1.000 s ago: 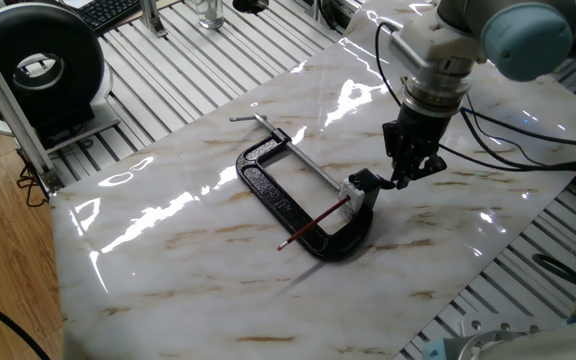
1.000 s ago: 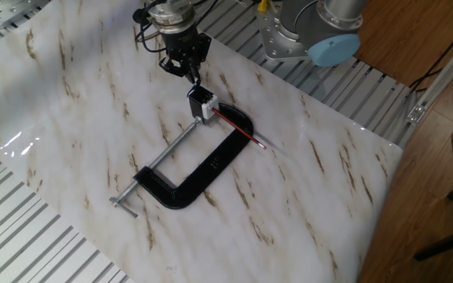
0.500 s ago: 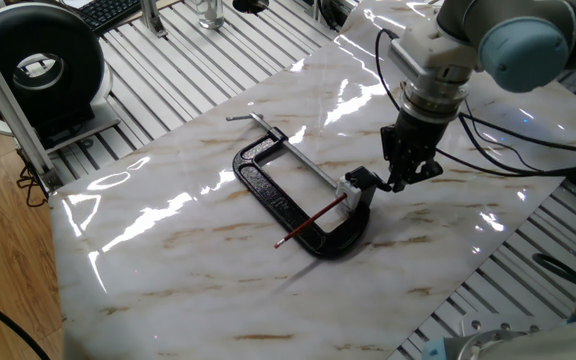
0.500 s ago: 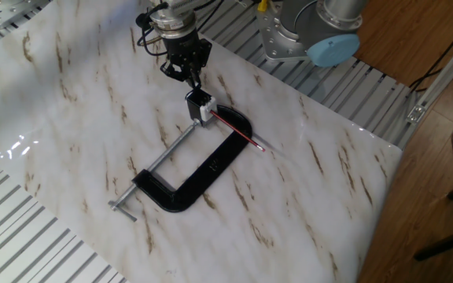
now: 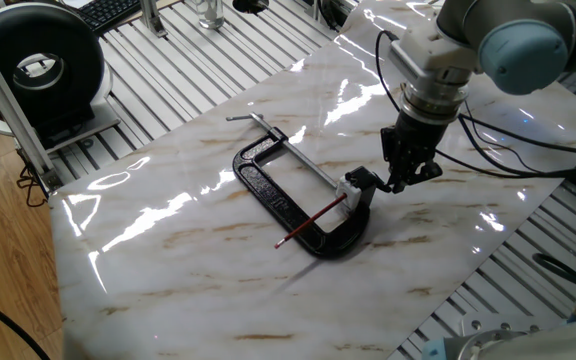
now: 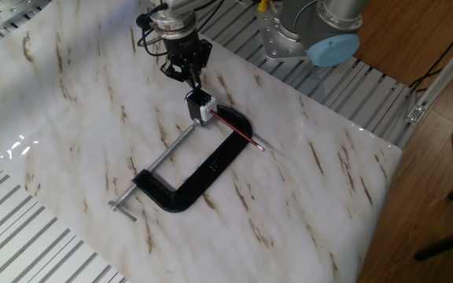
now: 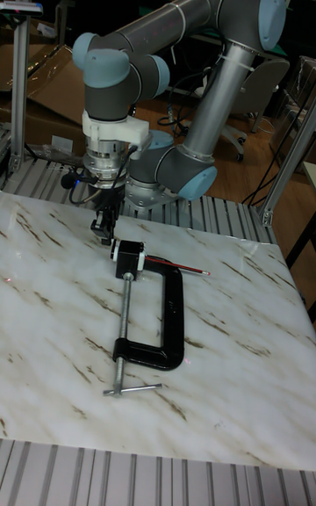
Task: Sharpen the pencil with a pencil sharpener
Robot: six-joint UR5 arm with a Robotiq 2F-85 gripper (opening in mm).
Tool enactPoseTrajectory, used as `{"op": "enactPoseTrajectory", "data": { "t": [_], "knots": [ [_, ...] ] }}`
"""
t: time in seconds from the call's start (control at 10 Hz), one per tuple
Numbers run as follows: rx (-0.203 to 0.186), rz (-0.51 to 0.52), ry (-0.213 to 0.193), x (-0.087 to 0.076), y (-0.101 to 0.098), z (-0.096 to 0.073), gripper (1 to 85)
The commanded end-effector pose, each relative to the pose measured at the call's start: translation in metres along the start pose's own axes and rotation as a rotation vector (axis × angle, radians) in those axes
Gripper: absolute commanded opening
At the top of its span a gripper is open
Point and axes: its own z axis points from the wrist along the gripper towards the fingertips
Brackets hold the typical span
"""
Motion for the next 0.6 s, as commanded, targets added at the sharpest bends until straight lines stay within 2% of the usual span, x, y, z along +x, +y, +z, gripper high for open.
{"op": "enactPoseTrajectory", "data": {
  "t": [0.0,0.5],
  "knots": [
    [0.003,0.013,-0.019,-0.0046,-0.0004,-0.0021,1.0],
    [0.003,0.017,-0.022,-0.0032,-0.0001,-0.0014,1.0]
  ]
}}
